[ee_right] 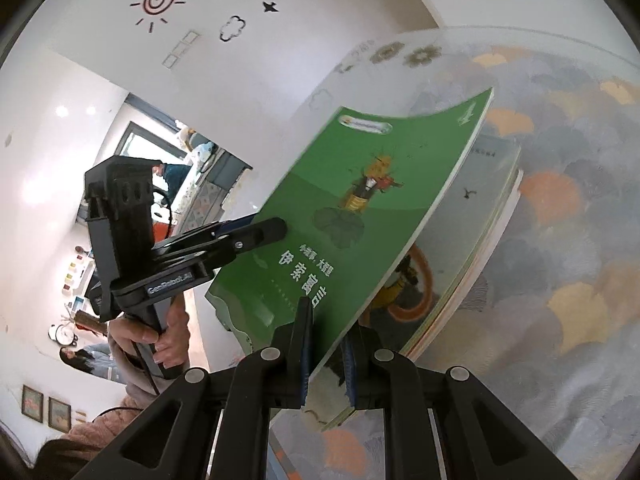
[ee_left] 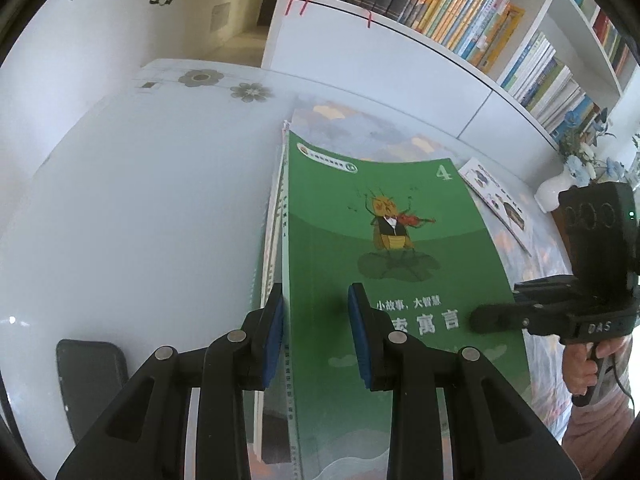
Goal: Organize books
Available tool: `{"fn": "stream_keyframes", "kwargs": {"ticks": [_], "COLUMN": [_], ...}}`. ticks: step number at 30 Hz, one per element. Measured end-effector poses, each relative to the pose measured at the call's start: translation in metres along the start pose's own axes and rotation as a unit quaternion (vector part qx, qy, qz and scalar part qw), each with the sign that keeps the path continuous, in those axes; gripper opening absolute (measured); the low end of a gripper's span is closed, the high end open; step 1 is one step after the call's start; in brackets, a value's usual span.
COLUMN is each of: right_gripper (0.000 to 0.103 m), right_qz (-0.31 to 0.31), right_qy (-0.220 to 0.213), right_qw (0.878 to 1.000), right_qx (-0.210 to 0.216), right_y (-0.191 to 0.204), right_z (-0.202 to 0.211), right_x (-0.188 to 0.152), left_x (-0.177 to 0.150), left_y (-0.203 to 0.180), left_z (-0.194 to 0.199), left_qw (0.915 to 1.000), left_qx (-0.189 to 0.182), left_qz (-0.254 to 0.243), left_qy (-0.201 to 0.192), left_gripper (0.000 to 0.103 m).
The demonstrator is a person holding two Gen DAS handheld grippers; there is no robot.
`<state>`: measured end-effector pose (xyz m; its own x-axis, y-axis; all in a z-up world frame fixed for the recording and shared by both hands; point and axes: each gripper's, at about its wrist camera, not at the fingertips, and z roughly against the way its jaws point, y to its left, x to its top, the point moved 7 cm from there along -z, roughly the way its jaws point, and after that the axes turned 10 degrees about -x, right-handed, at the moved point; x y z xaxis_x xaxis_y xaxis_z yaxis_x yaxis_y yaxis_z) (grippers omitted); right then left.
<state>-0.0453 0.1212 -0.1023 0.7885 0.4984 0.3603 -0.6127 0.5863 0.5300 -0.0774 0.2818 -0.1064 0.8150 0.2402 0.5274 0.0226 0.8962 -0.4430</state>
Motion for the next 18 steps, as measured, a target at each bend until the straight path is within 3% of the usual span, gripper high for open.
{"fn": "stream_keyframes", "kwargs": {"ticks": [4,10,15,18], "right_gripper": [0.013,0.013,0.014,0.015], "right_qz": [-0.021,-0.025,-0.019,-0.023], "right_qy": [0.003,-0.015,-0.029,-0.027], "right_qw": [1.000,1.000,0.999,0.999], "right_qx": [-0.004,-0.011,-0.027,-0.024], "right_y": [-0.008,-0.001,0.006,0.003], "right_z": [-0.007,-0.005,-0.002,-0.004], "right_x": [-0.003,-0.004,-0.007,-0.007], "left_x": [0.001,0.004,0.006,0.007], "left_y": [0.001,0.004,0.004,-0.007], "left_z": [0.000,0.003,0.008,0.013], "left_qw": [1.0000,0.9981,0.9985,0.9991], "left_qx": [0.002,0.054,0.044,0.019], "left_qz": [-0.003,-0.024,-0.017,-0.020], "left_qy": [-0.007,-0.020,-0.028,-0.031], "left_gripper": [0.027,0.028,0.029,0.030]}}
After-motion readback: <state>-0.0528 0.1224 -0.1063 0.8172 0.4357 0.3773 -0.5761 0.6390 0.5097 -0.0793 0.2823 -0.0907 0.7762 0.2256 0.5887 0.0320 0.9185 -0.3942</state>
